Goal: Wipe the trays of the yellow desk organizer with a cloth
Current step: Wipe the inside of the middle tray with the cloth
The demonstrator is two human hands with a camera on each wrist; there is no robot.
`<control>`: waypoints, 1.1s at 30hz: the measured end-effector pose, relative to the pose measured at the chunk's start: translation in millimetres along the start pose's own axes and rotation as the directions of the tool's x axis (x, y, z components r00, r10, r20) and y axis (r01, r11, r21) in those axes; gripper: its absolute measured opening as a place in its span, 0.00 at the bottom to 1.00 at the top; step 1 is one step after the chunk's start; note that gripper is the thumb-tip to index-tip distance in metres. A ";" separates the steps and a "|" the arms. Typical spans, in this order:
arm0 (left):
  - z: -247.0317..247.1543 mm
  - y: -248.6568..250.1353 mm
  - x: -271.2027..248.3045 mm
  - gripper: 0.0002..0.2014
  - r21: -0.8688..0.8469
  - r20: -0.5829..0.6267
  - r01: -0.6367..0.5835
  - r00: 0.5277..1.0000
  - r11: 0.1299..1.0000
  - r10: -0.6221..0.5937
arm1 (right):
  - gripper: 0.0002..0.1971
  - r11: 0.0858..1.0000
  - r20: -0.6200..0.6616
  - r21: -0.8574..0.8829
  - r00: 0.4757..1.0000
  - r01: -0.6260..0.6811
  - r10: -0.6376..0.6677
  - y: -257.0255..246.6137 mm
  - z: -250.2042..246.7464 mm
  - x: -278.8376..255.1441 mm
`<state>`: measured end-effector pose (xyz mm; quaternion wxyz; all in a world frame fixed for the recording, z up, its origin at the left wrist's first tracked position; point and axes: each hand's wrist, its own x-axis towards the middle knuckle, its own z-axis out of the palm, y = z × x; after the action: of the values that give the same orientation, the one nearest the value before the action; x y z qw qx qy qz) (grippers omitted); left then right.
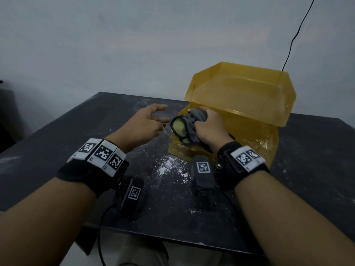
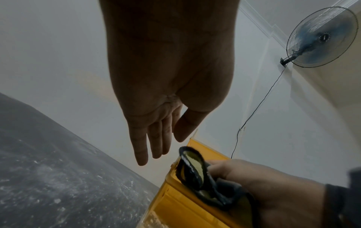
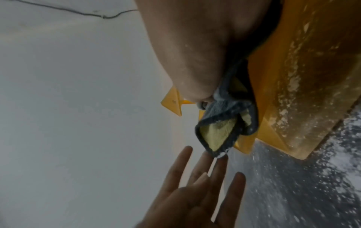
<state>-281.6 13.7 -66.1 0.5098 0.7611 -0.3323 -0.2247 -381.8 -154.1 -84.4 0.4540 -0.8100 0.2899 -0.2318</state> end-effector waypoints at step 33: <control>5.4 3.0 0.0 0.31 0.016 -0.043 0.046 0.998 0.999 -0.045 | 0.24 0.950 0.209 -0.292 0.977 0.109 -0.047 -2.1 4.7 12.2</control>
<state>-286.1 9.5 -65.3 0.5049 0.7774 -0.3058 -0.2173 -369.4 -158.7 -83.5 0.3423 -0.8997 0.2425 -0.1204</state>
